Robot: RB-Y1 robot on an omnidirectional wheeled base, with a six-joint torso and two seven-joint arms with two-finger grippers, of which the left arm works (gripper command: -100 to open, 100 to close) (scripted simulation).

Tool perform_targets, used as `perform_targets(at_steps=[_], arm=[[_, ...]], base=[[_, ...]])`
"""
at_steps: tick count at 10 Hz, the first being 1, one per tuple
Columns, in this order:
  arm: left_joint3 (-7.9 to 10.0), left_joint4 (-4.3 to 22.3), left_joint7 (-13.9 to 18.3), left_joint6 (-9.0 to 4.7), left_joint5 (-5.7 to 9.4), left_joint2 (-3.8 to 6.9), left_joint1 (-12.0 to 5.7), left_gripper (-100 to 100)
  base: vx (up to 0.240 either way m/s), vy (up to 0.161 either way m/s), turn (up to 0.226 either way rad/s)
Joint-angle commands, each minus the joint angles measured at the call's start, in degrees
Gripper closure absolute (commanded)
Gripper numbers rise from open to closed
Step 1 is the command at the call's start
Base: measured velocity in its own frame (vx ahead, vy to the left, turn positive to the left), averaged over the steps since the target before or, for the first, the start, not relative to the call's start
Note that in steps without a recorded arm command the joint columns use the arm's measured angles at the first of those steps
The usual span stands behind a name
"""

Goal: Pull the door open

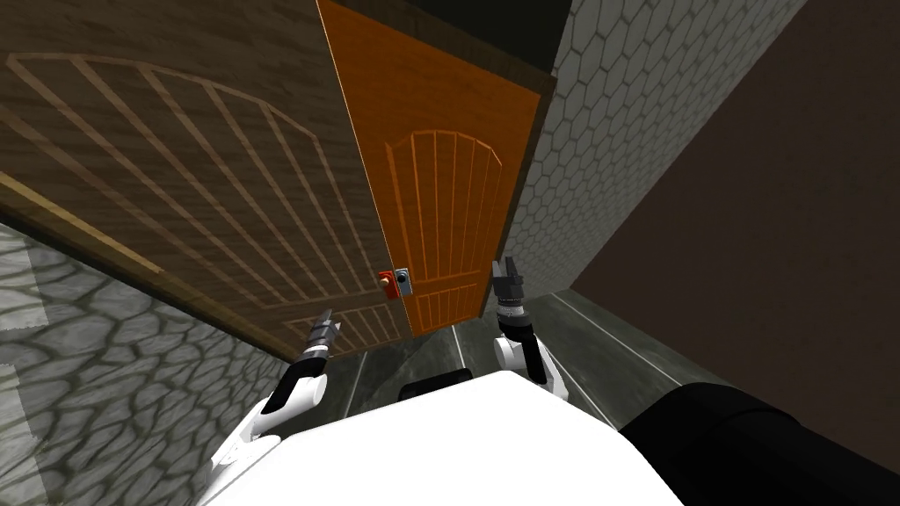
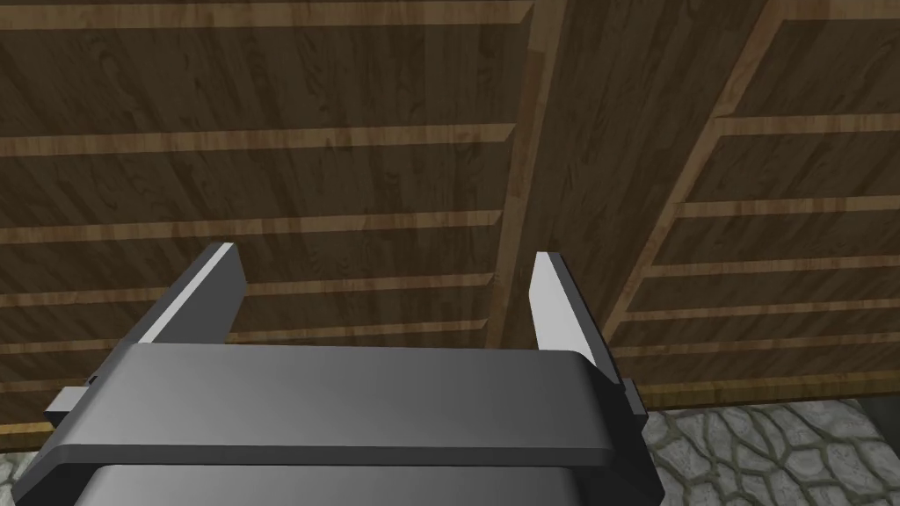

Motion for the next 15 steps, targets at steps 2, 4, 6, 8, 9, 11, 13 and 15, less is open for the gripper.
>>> perform_targets(at_steps=[2,4,6,8,9,11,13,15], arm=[[0.04,0.0,-0.2,0.2,-0.06,-0.32,-0.8,-100],[-1.18,-0.4,-0.3,0.12,-0.28,-1.27,-2.1,-100],[-2.45,-0.9,-0.3,0.01,-0.49,-2.17,-3.28,-100],[-2.61,-1.1,-0.4,0.21,-0.52,-2.25,-3.46,-100],[-2.61,-1.1,-0.4,0.21,-0.52,-2.25,-3.46,100],[-2.61,-1.1,-0.4,0.21,-0.52,-2.25,-3.46,100],[-2.61,-1.1,-0.4,0.21,-0.52,-2.25,-3.46,100],[-1.79,-0.7,-0.3,0.25,-0.36,-1.5,-2.39,100]], base=[[0.205,0.018,-0.065],[0.21,-0.066,-0.132],[0.175,-0.063,-0.132],[0.175,-0.107,-0.141],[-0.014,0.011,0.036],[-0.038,0.019,-0.018],[-0.011,0.005,-0.007],[-0.068,0.024,0.052]])
